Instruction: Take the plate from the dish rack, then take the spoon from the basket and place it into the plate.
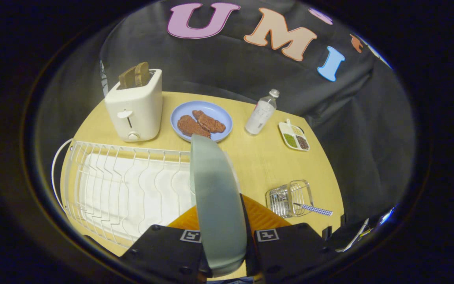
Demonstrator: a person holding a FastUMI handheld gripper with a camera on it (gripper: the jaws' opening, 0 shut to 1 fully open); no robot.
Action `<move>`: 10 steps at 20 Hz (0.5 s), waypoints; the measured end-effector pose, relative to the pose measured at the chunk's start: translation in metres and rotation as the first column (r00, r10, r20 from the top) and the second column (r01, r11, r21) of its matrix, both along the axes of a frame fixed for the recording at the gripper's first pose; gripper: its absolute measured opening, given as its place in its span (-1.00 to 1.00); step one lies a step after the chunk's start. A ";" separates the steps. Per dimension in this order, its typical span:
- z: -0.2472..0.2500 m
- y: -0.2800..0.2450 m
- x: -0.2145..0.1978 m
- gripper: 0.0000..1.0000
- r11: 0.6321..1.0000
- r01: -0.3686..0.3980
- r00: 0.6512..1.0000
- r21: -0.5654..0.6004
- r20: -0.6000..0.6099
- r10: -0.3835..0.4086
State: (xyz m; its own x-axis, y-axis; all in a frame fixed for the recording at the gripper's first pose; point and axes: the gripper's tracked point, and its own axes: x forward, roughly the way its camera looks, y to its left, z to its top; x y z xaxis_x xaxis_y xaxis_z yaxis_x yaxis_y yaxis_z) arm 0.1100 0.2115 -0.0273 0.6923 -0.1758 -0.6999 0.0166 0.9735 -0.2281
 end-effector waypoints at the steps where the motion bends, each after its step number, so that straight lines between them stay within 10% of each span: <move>1: 0.004 -0.002 -0.002 -0.31 1.000 0.007 1.000 -0.014 0.008 -0.007; 10: 0.075 -0.028 -0.015 -0.31 0.997 0.058 0.986 -0.043 0.157 -0.050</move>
State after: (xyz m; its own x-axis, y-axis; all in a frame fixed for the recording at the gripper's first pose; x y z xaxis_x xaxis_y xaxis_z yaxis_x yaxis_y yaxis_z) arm 0.0946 0.1839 0.0473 0.7806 -0.2461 -0.5745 0.1077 0.9584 -0.2642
